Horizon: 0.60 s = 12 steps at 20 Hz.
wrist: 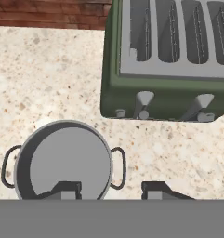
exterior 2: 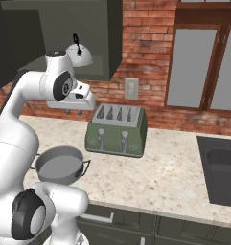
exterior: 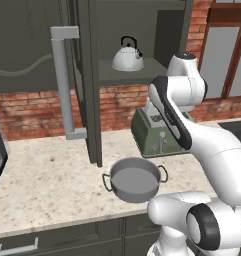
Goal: Pick the kettle from the cabinet and place it on a stove burner. Then pick the pot from the counter and place it on another stove burner. Finally, turn both burners on.
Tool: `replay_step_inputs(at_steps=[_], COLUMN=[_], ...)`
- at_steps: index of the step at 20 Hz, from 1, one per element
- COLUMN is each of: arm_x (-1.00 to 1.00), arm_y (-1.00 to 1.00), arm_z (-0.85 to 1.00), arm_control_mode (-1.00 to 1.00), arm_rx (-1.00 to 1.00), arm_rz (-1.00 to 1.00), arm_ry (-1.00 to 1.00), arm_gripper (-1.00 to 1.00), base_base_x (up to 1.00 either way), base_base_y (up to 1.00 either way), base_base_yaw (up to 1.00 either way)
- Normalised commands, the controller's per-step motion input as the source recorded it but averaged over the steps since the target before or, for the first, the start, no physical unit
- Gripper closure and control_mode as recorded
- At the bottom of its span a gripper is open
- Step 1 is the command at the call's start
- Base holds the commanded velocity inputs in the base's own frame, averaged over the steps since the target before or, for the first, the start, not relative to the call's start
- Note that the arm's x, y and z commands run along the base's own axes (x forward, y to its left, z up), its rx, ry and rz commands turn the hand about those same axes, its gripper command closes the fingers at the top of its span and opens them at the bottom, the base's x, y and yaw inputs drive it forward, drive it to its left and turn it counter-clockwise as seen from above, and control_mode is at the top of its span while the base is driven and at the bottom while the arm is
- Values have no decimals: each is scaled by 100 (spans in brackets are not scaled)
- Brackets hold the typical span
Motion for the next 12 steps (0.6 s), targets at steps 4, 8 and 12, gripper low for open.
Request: replay_step_inputs(at_steps=[4,8,12], arm_x=[1,0,-2], arm_y=[-1,0,0], arm_z=[0,0,0], arm_control_mode=[-100,-100,-100], arm_rx=[0,0,0], arm_rz=[0,0,0], arm_ry=[0,-2,-8], arm_gripper=[-100,-100,-100], base_base_x=[0,0,0], base_base_y=[0,0,0], base_base_yaw=[0,0,0])
